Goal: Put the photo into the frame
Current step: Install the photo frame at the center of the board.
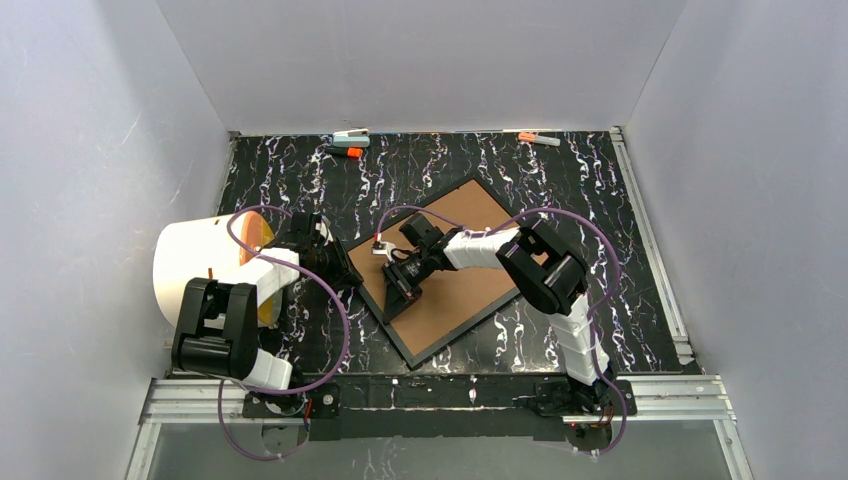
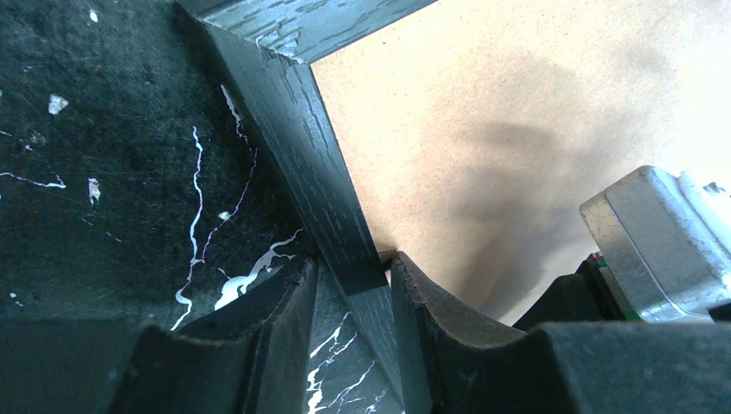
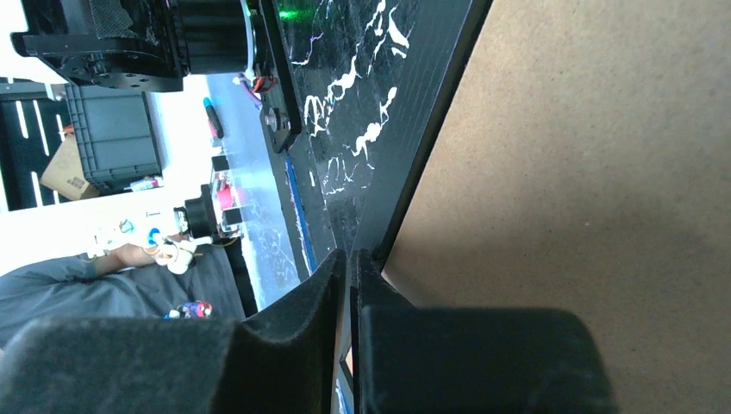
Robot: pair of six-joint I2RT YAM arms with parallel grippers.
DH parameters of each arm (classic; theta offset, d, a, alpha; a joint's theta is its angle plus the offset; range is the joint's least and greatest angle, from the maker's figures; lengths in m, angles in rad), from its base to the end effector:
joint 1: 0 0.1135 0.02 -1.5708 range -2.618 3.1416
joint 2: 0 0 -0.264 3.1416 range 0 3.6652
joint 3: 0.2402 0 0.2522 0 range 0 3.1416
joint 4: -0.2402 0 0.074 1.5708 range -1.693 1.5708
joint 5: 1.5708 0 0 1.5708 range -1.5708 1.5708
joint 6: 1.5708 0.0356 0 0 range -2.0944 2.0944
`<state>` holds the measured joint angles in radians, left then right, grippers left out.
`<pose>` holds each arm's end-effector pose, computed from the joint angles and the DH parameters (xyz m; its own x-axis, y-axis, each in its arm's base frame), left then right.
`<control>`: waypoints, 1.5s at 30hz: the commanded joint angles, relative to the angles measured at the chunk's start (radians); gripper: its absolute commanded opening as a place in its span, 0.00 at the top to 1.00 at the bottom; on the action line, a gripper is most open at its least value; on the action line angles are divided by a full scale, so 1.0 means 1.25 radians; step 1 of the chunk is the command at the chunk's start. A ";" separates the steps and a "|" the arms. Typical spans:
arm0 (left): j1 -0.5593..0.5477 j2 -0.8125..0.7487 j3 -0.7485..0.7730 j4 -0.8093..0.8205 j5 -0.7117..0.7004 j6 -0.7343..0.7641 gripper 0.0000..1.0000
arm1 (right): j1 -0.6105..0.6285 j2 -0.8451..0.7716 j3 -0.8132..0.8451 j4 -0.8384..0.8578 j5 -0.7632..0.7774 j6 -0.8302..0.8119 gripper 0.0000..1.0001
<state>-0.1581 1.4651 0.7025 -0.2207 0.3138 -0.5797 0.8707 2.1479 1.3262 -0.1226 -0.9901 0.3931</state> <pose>0.2654 -0.0534 0.1604 -0.8623 -0.3901 -0.3230 -0.1836 0.8351 -0.5186 0.2540 0.3477 0.1204 -0.7638 -0.5805 -0.2821 -0.4794 0.2175 0.8502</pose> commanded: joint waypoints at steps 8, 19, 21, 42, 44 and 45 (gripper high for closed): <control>0.000 0.021 -0.009 -0.044 -0.050 0.028 0.69 | -0.003 0.025 0.009 -0.010 0.086 -0.017 0.92; 0.000 0.020 -0.012 -0.050 -0.066 0.035 0.70 | -0.061 0.039 -0.013 -0.082 0.181 -0.027 0.98; 0.000 0.019 -0.013 -0.050 -0.067 0.035 0.70 | -0.076 0.042 -0.015 -0.073 0.211 0.001 0.98; 0.000 0.023 0.014 -0.046 -0.055 0.036 0.57 | -0.131 -0.123 0.006 -0.048 0.431 0.038 0.92; 0.000 0.024 0.020 -0.039 -0.052 0.029 0.53 | -0.171 -0.160 0.009 -0.037 0.461 0.064 0.89; 0.000 0.025 0.022 -0.034 -0.048 0.025 0.51 | -0.194 -0.176 0.012 -0.036 0.474 0.074 0.87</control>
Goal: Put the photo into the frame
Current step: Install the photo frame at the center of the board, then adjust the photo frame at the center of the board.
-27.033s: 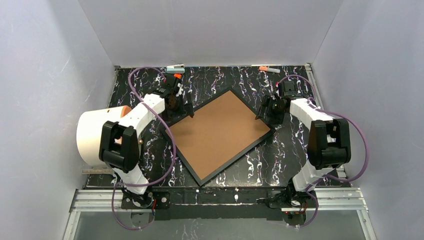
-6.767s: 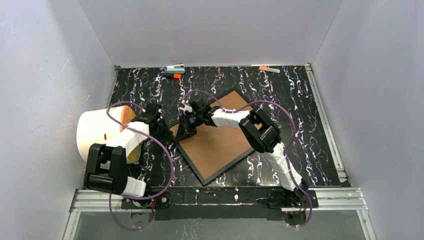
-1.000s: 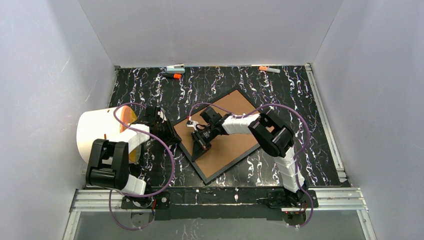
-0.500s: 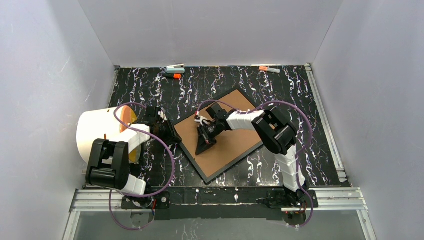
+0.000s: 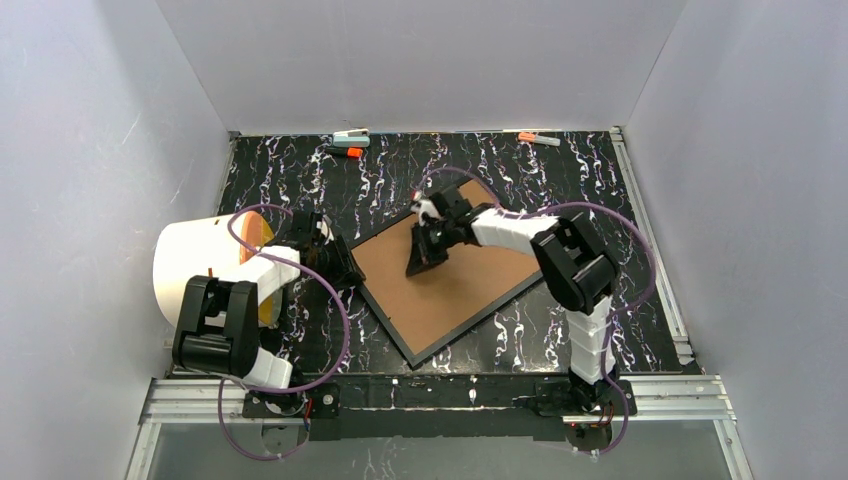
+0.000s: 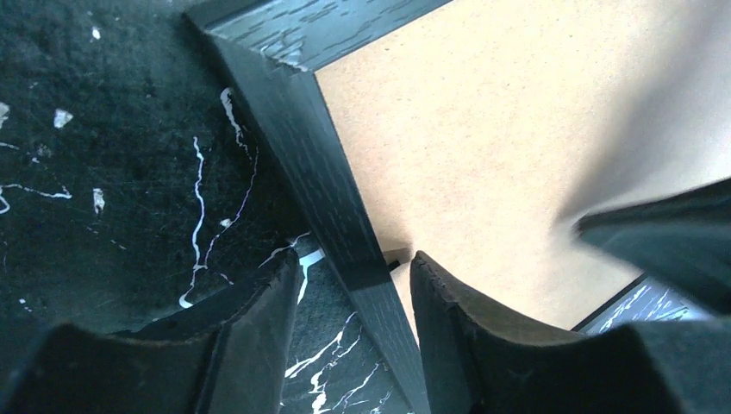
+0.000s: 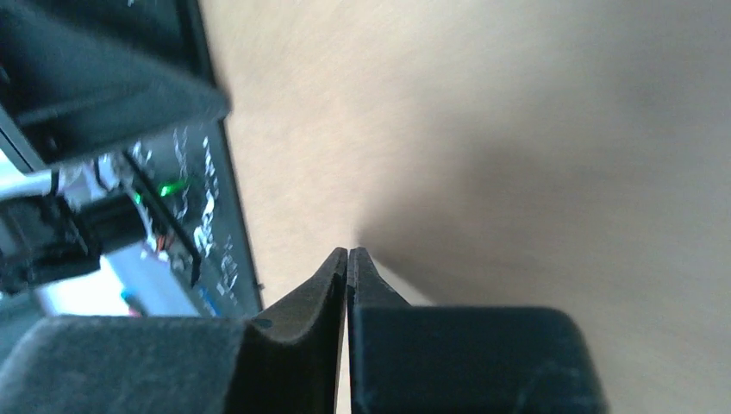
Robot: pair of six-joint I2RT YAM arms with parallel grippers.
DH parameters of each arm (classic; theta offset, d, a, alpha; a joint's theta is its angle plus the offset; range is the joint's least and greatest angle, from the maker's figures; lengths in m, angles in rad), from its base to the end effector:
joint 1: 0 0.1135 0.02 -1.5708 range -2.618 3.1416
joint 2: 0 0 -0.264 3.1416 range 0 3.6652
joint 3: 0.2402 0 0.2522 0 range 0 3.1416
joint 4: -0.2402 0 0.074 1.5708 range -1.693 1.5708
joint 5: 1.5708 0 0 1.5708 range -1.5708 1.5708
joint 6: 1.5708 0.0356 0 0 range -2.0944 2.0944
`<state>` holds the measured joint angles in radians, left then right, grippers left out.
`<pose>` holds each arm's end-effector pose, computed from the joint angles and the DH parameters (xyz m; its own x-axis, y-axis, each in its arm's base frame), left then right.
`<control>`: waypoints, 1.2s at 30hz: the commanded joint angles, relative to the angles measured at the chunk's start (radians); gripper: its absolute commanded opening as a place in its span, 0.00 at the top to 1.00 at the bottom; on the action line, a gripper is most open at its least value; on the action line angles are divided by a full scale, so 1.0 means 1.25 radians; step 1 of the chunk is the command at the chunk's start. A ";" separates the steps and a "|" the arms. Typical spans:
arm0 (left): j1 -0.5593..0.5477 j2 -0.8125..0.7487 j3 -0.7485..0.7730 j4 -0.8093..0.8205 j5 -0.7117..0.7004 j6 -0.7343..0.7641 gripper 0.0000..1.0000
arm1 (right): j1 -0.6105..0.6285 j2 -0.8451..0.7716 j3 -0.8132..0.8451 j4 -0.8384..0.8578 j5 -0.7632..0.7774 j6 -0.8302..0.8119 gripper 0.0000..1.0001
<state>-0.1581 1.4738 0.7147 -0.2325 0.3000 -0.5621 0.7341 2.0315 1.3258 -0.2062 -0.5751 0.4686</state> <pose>0.2675 -0.0533 0.1608 -0.8646 -0.3777 -0.3313 -0.1780 0.8469 -0.5010 0.3036 0.3000 0.1546 -0.8893 -0.2920 -0.3520 -0.4570 0.5960 0.6602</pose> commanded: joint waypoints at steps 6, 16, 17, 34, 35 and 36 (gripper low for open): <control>0.000 0.049 0.047 0.016 0.019 -0.010 0.42 | -0.205 -0.154 0.037 -0.032 0.334 0.028 0.66; 0.000 0.157 0.175 0.018 0.032 -0.002 0.21 | -0.379 -0.111 0.111 -0.168 0.627 0.023 0.04; 0.000 0.167 0.188 0.015 0.030 -0.003 0.20 | -0.392 -0.106 0.115 -0.165 0.622 0.020 0.02; -0.002 0.342 0.404 0.021 0.121 -0.021 0.19 | -0.452 -0.121 0.026 -0.251 0.304 0.029 0.06; -0.003 0.359 0.423 0.023 0.133 -0.022 0.19 | -0.452 -0.145 -0.008 -0.248 0.284 0.028 0.07; -0.006 0.378 0.445 0.025 0.147 -0.022 0.19 | -0.452 -0.172 -0.038 -0.240 0.248 0.029 0.08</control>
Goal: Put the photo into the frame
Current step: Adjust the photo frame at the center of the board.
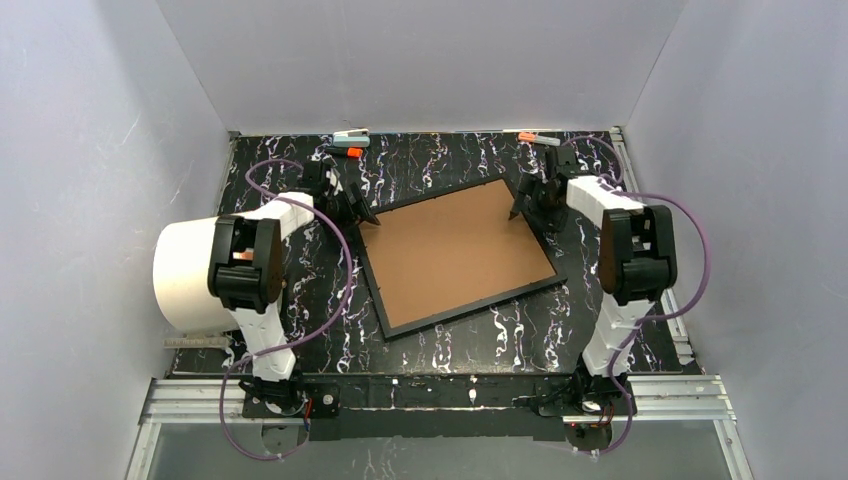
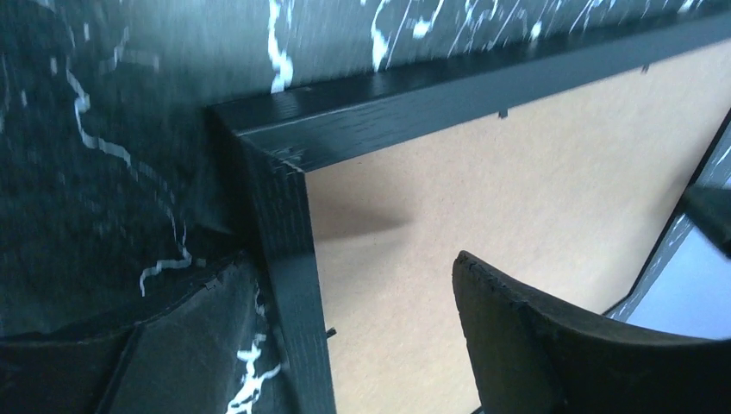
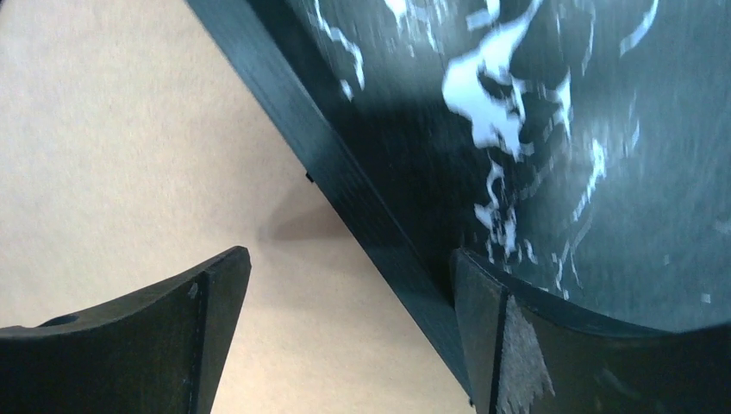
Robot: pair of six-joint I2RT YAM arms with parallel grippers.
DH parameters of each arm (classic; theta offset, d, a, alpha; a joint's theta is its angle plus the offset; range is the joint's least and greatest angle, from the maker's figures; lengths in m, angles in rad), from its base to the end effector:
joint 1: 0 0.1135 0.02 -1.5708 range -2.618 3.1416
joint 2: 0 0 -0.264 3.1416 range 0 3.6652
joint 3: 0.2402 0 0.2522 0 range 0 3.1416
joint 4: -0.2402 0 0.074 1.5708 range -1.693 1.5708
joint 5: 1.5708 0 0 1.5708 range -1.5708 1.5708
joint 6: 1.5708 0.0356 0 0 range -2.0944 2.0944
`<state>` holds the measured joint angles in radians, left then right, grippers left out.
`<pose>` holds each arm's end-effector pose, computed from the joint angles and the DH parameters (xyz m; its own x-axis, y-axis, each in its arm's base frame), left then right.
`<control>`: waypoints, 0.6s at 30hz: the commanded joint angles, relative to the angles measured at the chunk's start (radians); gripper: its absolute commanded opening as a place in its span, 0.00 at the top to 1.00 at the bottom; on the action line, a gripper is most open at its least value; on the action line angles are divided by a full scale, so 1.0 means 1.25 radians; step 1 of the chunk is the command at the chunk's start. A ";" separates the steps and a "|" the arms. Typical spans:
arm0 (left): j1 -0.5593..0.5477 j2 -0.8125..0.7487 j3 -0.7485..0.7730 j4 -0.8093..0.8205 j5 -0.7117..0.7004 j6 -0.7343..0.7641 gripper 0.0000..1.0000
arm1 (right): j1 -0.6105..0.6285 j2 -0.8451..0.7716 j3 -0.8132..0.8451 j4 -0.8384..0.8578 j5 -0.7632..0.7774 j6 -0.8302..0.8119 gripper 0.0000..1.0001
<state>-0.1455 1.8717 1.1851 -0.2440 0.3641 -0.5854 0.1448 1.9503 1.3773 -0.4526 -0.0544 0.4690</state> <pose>0.3838 -0.0691 0.1707 -0.8525 -0.3969 -0.3401 -0.1501 0.8092 -0.5681 0.4084 0.0615 0.1827 -0.8324 0.3347 -0.4416 0.2290 0.9335 0.2759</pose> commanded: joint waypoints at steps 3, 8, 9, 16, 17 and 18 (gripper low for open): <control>-0.030 0.121 0.143 0.034 0.128 -0.005 0.20 | 0.020 -0.194 -0.185 -0.001 -0.255 0.022 0.12; -0.077 0.223 0.262 0.034 0.151 -0.013 0.21 | 0.023 -0.333 -0.354 0.069 -0.361 0.021 0.16; -0.089 0.243 0.283 0.035 0.154 -0.014 0.21 | 0.023 -0.361 -0.384 0.084 -0.379 0.024 0.16; -0.157 0.384 0.430 0.074 0.218 -0.071 0.21 | 0.023 -0.496 -0.508 0.133 -0.475 0.057 0.13; -0.165 0.397 0.447 0.088 0.227 -0.084 0.21 | 0.024 -0.505 -0.515 0.127 -0.481 0.058 0.12; -0.174 0.409 0.460 0.100 0.232 -0.094 0.21 | 0.023 -0.514 -0.519 0.119 -0.479 0.059 0.12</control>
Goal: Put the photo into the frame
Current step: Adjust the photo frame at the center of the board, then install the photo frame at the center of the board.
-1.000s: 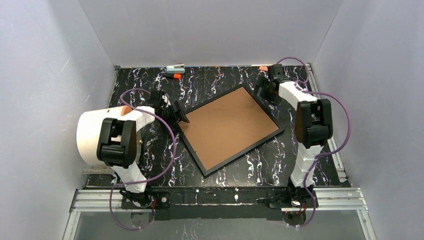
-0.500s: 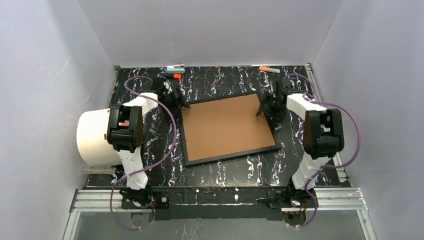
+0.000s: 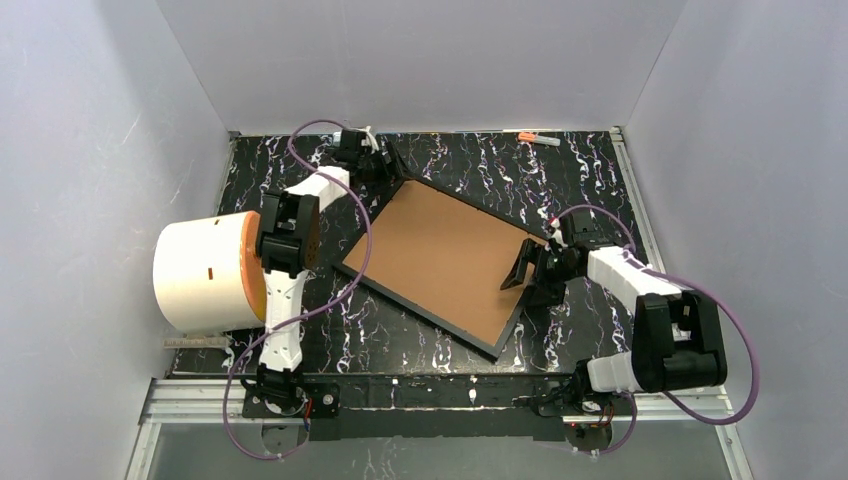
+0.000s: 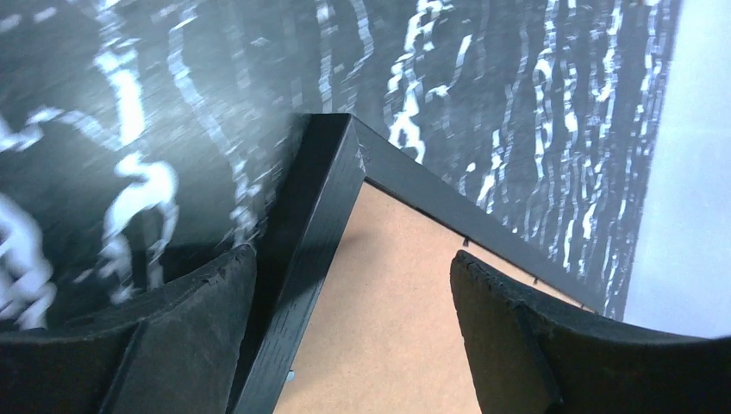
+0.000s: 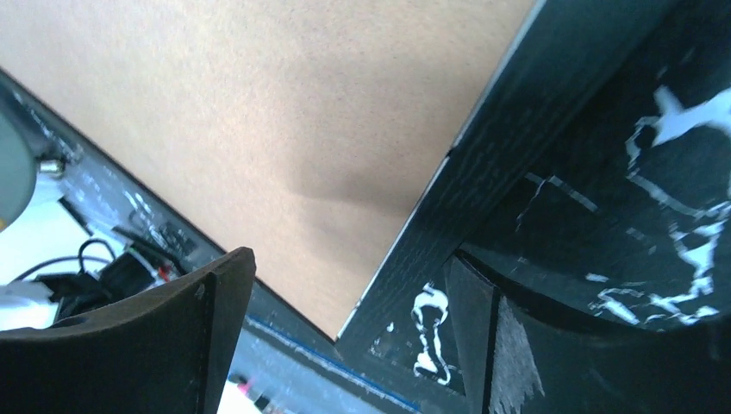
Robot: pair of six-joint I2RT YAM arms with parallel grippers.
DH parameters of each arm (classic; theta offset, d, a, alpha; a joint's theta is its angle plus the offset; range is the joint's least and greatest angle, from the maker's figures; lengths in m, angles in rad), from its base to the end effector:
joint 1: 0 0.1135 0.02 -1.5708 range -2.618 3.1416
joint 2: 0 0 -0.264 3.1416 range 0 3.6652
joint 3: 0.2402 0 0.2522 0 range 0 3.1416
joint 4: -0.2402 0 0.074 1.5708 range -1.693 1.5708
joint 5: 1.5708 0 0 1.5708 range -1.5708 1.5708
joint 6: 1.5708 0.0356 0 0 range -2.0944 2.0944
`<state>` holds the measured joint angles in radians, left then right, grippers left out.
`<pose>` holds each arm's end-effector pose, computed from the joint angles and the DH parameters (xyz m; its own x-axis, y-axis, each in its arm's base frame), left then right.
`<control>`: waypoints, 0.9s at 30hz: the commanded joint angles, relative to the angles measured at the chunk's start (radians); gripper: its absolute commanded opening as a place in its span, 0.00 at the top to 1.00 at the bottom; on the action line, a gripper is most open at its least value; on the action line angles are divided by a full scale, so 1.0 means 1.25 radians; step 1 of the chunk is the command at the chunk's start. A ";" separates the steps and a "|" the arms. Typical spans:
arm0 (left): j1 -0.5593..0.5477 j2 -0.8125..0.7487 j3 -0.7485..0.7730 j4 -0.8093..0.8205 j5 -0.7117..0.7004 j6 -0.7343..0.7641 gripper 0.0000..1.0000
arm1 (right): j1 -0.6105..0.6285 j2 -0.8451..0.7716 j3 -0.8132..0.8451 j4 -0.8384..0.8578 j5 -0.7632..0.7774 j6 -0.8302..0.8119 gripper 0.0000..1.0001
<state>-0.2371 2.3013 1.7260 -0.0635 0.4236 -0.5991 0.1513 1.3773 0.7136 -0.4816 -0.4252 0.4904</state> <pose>0.5018 -0.1363 0.1637 -0.7802 -0.3403 -0.5248 0.1149 0.7467 -0.6551 0.2381 0.0512 0.1720 -0.9382 0.2910 -0.1872 0.1545 0.8364 0.5258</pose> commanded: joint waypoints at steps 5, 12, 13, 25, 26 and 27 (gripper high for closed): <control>-0.111 0.063 0.085 -0.080 0.110 -0.059 0.20 | 0.019 -0.122 0.034 0.020 -0.017 0.051 0.11; -0.098 -0.080 0.122 -0.241 -0.180 0.119 0.06 | 0.021 -0.299 0.077 -0.021 0.307 0.114 0.11; -0.094 -0.100 0.121 -0.248 -0.194 0.130 0.03 | 0.021 -0.296 0.078 0.012 0.263 0.101 0.10; -0.066 -0.471 -0.223 -0.266 -0.400 0.094 0.05 | 0.243 0.077 0.260 0.309 -0.126 0.025 0.26; -0.065 -0.521 -0.285 -0.237 -0.413 0.073 0.06 | 0.264 0.124 0.287 0.316 -0.156 0.021 0.28; -0.064 -0.565 -0.345 -0.215 -0.418 0.056 0.07 | 0.288 0.169 0.315 0.319 -0.177 0.013 0.30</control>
<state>-0.3202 1.7863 1.5188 -0.3595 0.0349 -0.4591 0.4252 1.4441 0.9661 -0.2081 -0.4530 0.5575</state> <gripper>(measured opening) 0.947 0.727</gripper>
